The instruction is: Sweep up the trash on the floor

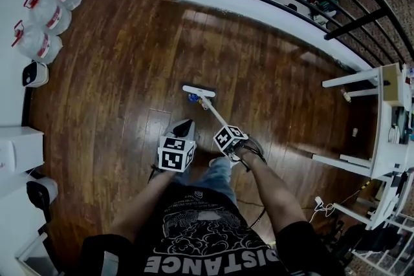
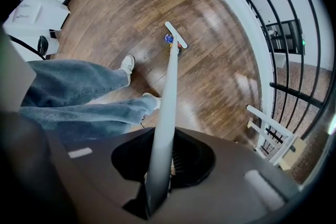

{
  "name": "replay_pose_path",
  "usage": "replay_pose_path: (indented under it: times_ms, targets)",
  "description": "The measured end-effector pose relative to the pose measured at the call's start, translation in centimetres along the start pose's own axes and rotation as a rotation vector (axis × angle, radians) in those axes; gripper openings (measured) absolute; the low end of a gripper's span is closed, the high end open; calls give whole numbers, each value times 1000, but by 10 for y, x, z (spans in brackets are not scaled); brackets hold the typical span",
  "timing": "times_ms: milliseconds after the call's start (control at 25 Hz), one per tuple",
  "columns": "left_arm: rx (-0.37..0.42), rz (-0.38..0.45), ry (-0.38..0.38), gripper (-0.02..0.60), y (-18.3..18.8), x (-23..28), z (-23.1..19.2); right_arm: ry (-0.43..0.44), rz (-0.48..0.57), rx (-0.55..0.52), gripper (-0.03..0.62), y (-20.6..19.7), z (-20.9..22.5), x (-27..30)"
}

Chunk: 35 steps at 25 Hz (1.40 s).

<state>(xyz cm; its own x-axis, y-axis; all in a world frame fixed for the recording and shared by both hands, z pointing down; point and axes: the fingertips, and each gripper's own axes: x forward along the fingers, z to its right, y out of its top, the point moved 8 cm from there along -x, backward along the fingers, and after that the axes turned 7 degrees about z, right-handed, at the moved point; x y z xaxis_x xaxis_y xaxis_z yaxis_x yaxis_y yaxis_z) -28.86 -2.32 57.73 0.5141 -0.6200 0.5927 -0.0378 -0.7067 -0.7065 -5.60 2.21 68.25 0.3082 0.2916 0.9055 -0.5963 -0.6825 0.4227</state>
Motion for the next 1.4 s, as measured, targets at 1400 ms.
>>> replay_pose_path:
  times_ms: [1400]
  targets:
    - [11, 64, -83, 6, -1, -34, 20, 298, 330, 466, 46, -88, -47, -45]
